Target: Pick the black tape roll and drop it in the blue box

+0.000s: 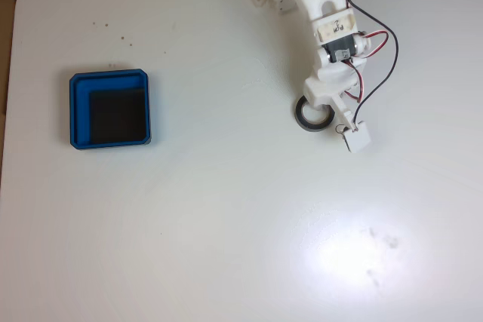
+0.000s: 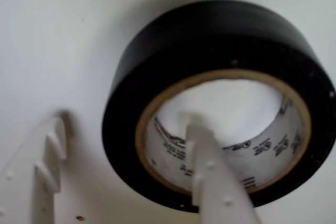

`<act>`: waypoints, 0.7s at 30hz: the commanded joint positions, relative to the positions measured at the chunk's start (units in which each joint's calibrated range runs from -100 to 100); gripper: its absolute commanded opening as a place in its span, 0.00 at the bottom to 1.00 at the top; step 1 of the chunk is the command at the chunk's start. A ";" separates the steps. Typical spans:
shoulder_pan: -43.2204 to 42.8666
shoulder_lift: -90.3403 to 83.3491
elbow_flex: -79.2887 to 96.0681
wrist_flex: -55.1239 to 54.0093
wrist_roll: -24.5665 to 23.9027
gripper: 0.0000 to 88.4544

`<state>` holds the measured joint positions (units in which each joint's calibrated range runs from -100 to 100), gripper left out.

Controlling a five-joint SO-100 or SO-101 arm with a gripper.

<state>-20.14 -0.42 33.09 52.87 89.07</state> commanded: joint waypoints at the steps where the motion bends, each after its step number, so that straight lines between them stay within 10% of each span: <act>1: 0.45 -0.16 -3.89 -0.98 0.16 0.23; 21: 0.45 -0.16 -3.89 -0.98 0.16 0.15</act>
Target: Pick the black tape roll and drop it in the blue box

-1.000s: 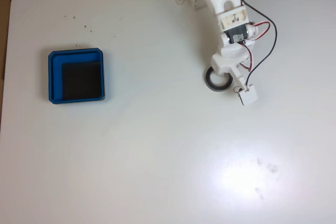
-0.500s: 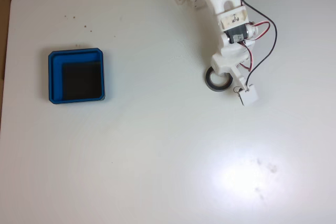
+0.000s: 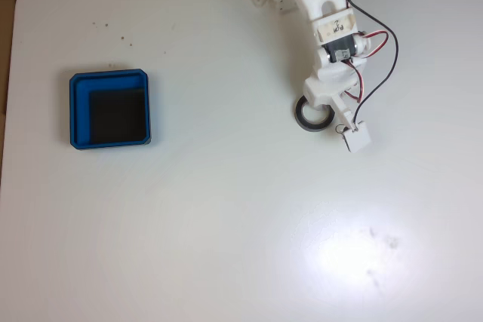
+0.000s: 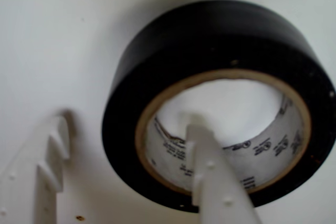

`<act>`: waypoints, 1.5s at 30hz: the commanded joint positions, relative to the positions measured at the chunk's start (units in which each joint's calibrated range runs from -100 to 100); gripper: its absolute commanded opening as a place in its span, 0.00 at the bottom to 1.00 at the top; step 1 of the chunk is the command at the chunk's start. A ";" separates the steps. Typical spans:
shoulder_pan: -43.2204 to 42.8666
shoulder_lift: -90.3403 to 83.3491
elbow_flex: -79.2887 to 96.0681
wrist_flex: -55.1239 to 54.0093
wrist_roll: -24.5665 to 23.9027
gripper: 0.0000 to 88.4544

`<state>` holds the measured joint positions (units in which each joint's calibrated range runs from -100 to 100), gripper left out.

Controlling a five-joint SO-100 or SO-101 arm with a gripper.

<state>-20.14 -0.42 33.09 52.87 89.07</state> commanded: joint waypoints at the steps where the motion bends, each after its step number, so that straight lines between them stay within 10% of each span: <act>1: 0.45 -0.16 -3.89 -0.98 0.16 0.14; 45: 0.74 -11.37 -3.80 -0.32 0.16 0.01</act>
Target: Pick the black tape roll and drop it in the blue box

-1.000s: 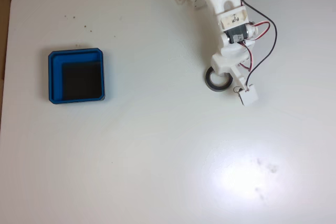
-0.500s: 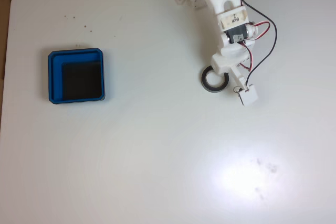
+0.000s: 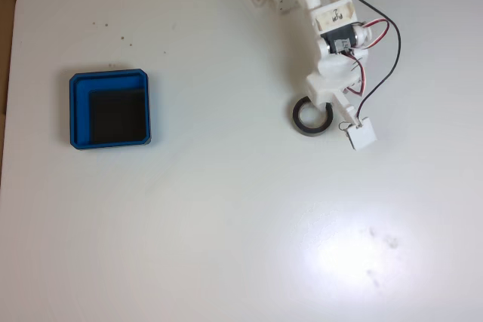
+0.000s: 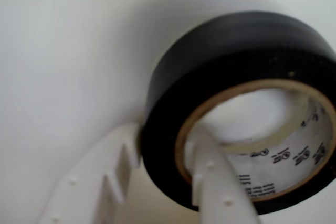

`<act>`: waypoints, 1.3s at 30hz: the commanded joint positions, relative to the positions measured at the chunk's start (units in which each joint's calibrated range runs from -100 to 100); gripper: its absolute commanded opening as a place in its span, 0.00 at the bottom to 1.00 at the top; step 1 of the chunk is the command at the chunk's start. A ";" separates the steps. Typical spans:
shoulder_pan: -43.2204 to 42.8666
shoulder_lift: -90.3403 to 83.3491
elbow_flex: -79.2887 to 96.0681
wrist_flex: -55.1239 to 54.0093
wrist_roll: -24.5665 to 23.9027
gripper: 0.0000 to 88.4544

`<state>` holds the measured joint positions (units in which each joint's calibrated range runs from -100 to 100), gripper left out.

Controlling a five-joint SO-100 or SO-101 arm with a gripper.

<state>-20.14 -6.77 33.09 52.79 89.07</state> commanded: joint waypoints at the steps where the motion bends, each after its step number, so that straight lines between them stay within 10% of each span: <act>1: 0.74 -5.94 -3.80 -0.23 0.16 0.01; 12: 6.61 -19.90 -3.80 -0.23 0.16 0.01; 39: 62.79 -27.34 -3.35 -0.32 -0.19 0.01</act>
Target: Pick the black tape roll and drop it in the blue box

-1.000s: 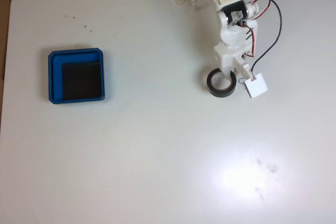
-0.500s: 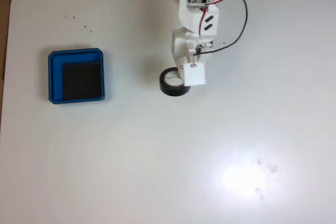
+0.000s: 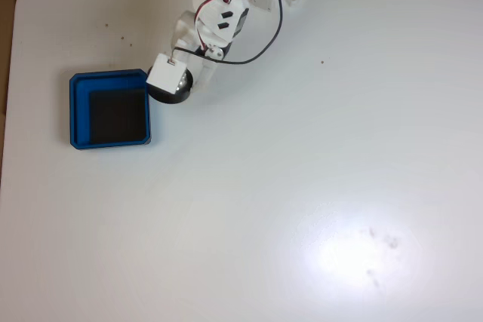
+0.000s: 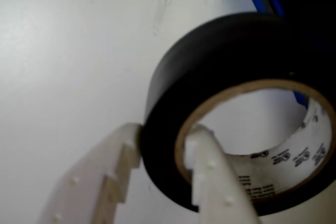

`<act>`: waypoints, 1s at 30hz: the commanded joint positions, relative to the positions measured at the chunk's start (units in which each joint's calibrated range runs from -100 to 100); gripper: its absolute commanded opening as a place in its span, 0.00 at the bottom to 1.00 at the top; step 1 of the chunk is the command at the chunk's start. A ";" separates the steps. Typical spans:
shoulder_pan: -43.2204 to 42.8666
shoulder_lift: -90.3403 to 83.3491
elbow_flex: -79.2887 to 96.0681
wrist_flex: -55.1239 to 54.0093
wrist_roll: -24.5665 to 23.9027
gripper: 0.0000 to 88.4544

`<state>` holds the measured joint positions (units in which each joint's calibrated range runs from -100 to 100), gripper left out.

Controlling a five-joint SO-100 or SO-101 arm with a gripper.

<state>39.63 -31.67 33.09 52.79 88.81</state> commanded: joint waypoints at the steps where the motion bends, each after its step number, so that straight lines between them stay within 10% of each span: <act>1: 3.70 -2.45 -3.35 -0.32 -0.03 0.01; 30: 11.51 1.07 -4.16 -1.06 0.23 0.01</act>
<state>50.92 -31.50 33.09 52.87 88.81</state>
